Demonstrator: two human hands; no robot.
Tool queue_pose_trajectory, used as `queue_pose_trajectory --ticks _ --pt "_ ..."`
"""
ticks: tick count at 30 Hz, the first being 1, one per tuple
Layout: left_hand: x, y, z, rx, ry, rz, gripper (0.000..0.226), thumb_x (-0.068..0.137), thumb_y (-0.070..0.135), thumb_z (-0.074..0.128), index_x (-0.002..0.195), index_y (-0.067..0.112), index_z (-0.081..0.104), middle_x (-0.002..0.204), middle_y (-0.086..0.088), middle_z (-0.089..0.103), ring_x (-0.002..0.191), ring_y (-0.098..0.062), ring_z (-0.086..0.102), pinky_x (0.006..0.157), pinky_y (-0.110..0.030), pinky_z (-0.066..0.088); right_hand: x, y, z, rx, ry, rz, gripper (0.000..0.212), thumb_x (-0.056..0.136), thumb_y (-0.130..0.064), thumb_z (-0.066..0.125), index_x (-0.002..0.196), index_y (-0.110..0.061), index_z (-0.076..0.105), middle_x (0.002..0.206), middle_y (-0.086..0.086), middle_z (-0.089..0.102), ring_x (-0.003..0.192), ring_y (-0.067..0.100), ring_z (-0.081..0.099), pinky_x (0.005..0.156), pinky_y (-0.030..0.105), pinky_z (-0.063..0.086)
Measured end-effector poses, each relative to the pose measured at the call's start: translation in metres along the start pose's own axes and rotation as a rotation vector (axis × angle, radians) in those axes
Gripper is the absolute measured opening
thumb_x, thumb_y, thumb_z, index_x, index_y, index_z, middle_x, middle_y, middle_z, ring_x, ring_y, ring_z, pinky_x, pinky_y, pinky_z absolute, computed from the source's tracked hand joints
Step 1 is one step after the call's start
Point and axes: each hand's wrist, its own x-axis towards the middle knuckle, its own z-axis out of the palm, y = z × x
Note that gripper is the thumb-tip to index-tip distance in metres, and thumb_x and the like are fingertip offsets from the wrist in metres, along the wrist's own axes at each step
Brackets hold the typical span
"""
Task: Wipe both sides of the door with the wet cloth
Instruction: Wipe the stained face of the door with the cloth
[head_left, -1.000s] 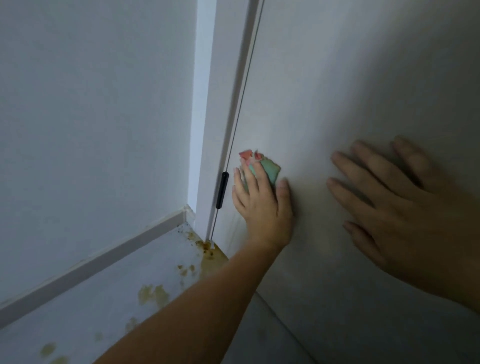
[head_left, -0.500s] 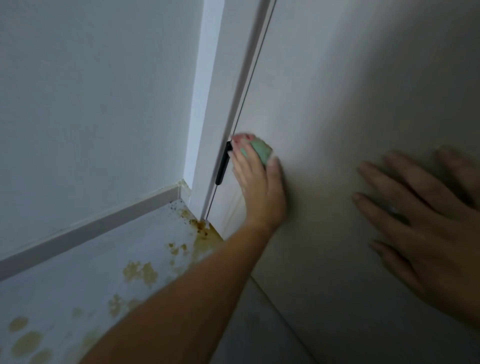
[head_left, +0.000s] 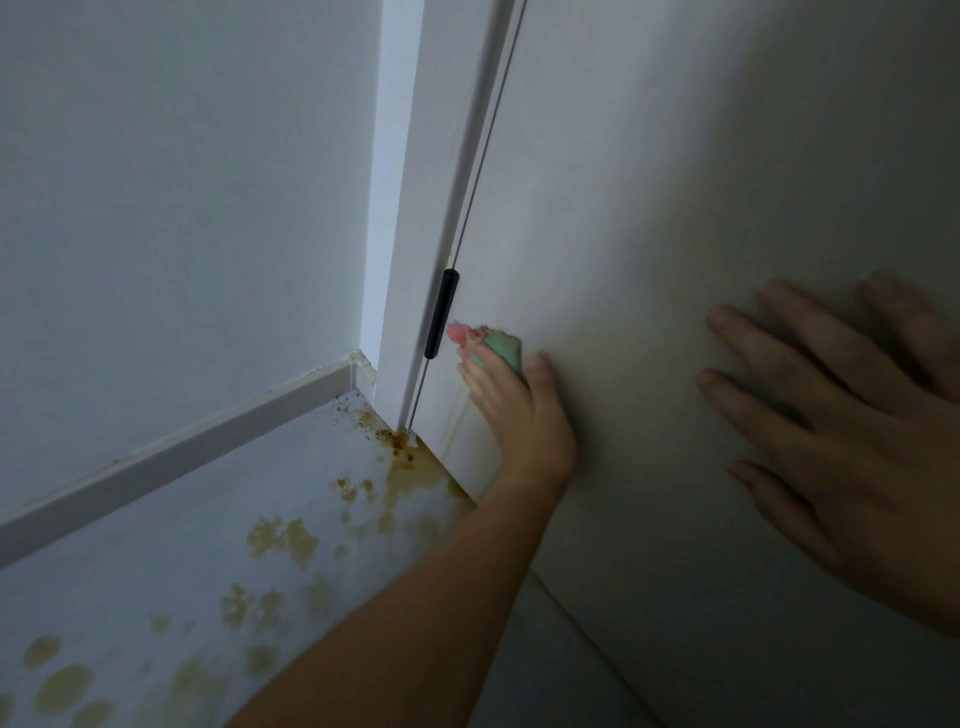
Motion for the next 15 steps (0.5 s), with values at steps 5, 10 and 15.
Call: queue_pose_trajectory --ticks 5,10,15 --pt "-0.067 -0.017 0.001 0.085 -0.221 0.194 0.073 0.101 0.058 0.023 0.142 0.051 -0.037 0.16 0.022 -0.039 0.15 0.0 -0.03 0.125 -0.035 -0.012 0.0 0.016 -0.008 -0.077 0.029 0.004 0.056 0.094 -0.037 0.043 0.134 -0.001 0.061 0.163 0.02 0.03 0.152 0.041 0.024 0.122 0.064 0.008" --pt "-0.001 -0.014 -0.005 -0.033 0.053 -0.093 0.071 0.109 0.047 0.027 0.156 0.03 -0.022 0.169 0.003 -0.02 0.157 -0.015 -0.015 0.125 -0.033 -0.01 -0.001 0.006 -0.011 -0.145 0.009 0.004 0.054 0.091 -0.036 0.05 0.134 -0.005 0.061 0.161 0.02 0.035 0.15 0.041 0.029 0.123 0.062 0.011" --pt "-0.082 0.003 0.02 0.15 -0.167 0.359 0.072 0.098 0.074 0.014 0.142 0.055 -0.039 0.158 0.019 -0.043 0.151 -0.008 -0.033 0.124 -0.032 -0.019 -0.036 0.014 -0.029 -0.16 -0.019 0.066 0.058 0.093 -0.036 0.045 0.141 -0.006 0.057 0.164 0.017 0.03 0.153 0.036 0.025 0.125 0.056 0.012"
